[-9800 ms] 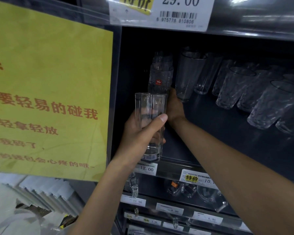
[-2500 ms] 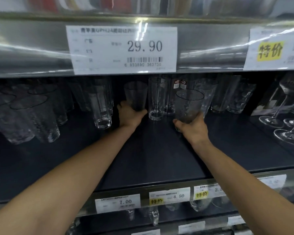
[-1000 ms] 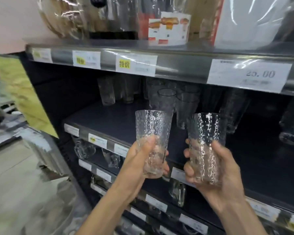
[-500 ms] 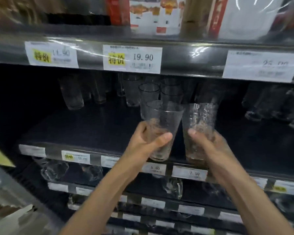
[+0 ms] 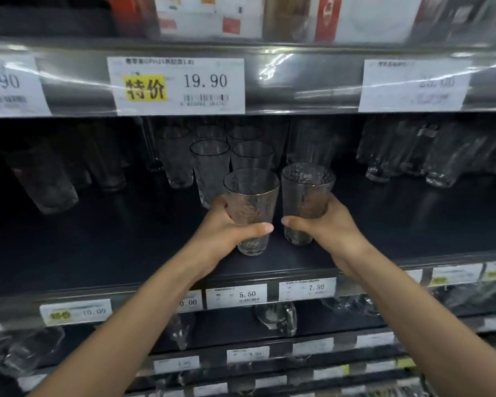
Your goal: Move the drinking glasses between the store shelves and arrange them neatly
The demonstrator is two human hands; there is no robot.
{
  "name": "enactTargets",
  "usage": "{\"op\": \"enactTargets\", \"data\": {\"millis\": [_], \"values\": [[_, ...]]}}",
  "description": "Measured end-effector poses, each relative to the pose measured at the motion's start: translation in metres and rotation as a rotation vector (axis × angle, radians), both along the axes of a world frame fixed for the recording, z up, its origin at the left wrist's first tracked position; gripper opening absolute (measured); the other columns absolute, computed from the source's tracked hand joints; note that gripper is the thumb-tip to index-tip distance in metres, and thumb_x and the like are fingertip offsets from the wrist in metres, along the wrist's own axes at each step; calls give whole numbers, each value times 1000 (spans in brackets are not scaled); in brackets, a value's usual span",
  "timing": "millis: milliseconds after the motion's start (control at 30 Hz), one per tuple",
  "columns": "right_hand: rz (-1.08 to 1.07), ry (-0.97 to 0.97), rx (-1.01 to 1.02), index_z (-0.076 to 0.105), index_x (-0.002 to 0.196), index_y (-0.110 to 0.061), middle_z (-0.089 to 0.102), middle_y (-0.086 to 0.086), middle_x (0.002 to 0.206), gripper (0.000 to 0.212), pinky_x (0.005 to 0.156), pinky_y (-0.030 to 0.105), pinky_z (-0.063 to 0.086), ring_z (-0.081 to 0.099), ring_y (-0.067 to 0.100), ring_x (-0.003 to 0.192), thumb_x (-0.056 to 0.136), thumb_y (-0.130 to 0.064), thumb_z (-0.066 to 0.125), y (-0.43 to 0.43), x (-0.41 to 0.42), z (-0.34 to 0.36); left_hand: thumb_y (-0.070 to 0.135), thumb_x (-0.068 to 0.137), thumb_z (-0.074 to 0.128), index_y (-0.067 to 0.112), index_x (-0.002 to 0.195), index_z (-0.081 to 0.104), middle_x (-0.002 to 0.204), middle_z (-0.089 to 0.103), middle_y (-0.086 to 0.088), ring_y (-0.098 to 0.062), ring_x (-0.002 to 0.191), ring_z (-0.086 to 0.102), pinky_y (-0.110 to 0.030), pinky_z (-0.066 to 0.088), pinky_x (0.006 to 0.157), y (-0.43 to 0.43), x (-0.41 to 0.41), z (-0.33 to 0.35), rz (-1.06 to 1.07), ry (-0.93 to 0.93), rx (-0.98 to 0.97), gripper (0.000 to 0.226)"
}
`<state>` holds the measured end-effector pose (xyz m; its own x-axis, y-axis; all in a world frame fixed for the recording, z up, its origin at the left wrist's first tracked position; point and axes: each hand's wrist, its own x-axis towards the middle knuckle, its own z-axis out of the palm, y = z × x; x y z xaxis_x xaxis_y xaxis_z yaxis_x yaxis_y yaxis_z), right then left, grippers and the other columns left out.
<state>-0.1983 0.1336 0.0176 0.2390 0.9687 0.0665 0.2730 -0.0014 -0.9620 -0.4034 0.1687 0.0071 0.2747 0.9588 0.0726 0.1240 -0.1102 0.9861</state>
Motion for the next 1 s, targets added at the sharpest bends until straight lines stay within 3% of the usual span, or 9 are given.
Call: {"op": "enactTargets", "data": {"millis": [167,300,367,467,600,700,800,900,1000], "values": [[17,-9,28,59,119,-23,74,-11,105,61,93,30,56,70,2,97,66,-20,91,19,-5,-6,33,53,96,6,128,53,115,73,-5,-18,109,69,-45,52,101,10,4,-5,-2,19,7,91],[-11,-107,-13,52,129,-29,68,-14,120,77,101,33,50,64,7,111,63,-43,89,31,-2,-7,24,60,93,10,129,53,115,73,-4,-15,108,69,-42,53,100,17,6,-7,-4,45,39,81],[-40,-179,-55,48,131,-26,63,-9,123,76,94,23,49,62,8,107,68,-43,87,32,1,-5,28,59,94,15,131,49,118,71,-1,-10,109,67,-35,54,97,20,6,-8,24,48,38,86],[-52,-249,-92,46,122,-21,63,-4,114,66,64,8,42,57,-3,76,72,-32,88,36,6,-5,28,66,90,25,126,50,117,67,5,-5,106,65,-22,52,87,20,6,-8,93,84,47,72],[-106,-225,-82,41,123,-18,64,1,121,68,82,22,43,60,14,99,74,-25,87,49,7,-8,32,72,86,29,122,57,108,67,10,5,93,64,-11,47,75,21,9,-7,125,114,68,58],[-117,-197,-64,42,124,-16,64,2,126,68,85,22,44,61,17,110,74,-26,87,60,6,-12,32,73,84,29,123,58,108,67,12,14,84,63,-4,47,68,22,10,-9,132,117,90,57],[-128,-210,-49,47,127,-14,65,-2,122,66,80,18,43,60,13,106,75,-29,85,69,3,-15,38,68,86,27,127,52,113,66,8,3,97,64,-12,47,77,21,11,-10,152,94,82,68],[-157,-251,-18,60,116,-18,70,-5,113,53,68,10,42,64,12,104,72,-34,85,75,2,-20,48,54,88,23,120,50,117,66,2,-7,104,65,-22,51,85,23,11,-13,176,50,53,80],[-180,-252,-4,61,103,-22,72,-3,108,41,81,23,50,66,15,103,72,-31,86,78,3,-21,55,49,92,23,115,51,116,67,2,-8,106,65,-26,52,91,24,11,-15,166,53,48,84]]}}
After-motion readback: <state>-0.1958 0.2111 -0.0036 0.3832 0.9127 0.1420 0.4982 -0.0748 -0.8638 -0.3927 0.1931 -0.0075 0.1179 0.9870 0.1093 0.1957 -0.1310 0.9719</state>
